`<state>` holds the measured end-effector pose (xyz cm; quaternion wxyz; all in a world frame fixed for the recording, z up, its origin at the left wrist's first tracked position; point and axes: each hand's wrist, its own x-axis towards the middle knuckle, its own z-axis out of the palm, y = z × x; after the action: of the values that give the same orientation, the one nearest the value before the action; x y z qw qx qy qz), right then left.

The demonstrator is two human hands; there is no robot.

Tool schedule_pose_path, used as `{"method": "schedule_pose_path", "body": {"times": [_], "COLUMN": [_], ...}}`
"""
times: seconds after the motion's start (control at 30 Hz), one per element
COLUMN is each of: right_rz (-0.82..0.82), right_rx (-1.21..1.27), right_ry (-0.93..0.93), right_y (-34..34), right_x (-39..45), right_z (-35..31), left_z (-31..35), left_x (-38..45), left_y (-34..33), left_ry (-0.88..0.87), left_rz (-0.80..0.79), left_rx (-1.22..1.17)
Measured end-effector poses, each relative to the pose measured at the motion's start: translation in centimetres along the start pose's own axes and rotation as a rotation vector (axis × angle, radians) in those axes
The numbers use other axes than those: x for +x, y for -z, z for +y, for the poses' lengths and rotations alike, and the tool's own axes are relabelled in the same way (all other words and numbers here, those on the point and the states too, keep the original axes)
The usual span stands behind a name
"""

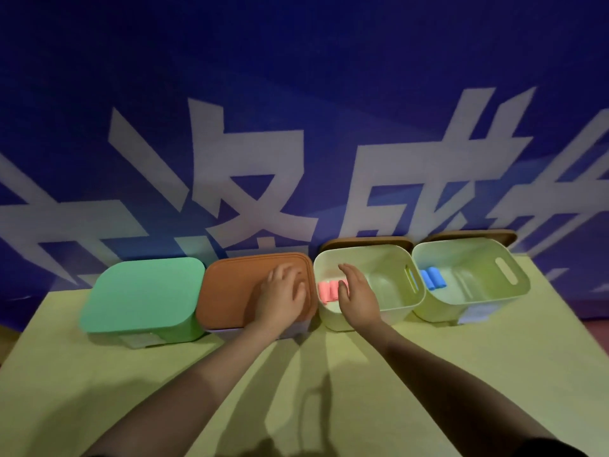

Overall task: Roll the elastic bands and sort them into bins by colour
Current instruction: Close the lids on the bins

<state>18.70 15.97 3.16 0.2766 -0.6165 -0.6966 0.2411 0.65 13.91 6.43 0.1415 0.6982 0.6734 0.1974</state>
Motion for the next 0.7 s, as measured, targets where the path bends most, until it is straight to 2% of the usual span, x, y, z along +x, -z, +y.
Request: {"method": "schedule_pose_path", "body": {"times": [0.1, 0.23, 0.4, 0.57, 0.7], "right_rz": [0.073, 0.142, 0.19, 0.108, 0.024], "right_rx": [0.075, 0.143, 0.087, -0.019, -0.039], "right_ry": [-0.083, -0.202, -0.238, -0.247, -0.27], "right_y": [2.8, 6.7, 10.9, 12.5, 11.0], "right_x": [-0.3, 0.5, 4.2, 8.7, 10.5], "right_z": [2.2, 5.2, 9.0, 11.7, 13.1], "left_z": [3.1, 5.4, 7.2, 8.3, 8.6], "left_x": [0.7, 3.2, 7.9, 11.3, 11.9], "left_y": [-0.8, -1.6, -2.7, -4.7, -6.4], "left_ry": [0.111, 0.232, 0.31, 0.37, 0.444], "left_rz": [-0.014, -0.084, -0.036, -0.032, 0.088], "left_rx": [-0.159, -0.253, -0.296, -0.29, -0.328]}}
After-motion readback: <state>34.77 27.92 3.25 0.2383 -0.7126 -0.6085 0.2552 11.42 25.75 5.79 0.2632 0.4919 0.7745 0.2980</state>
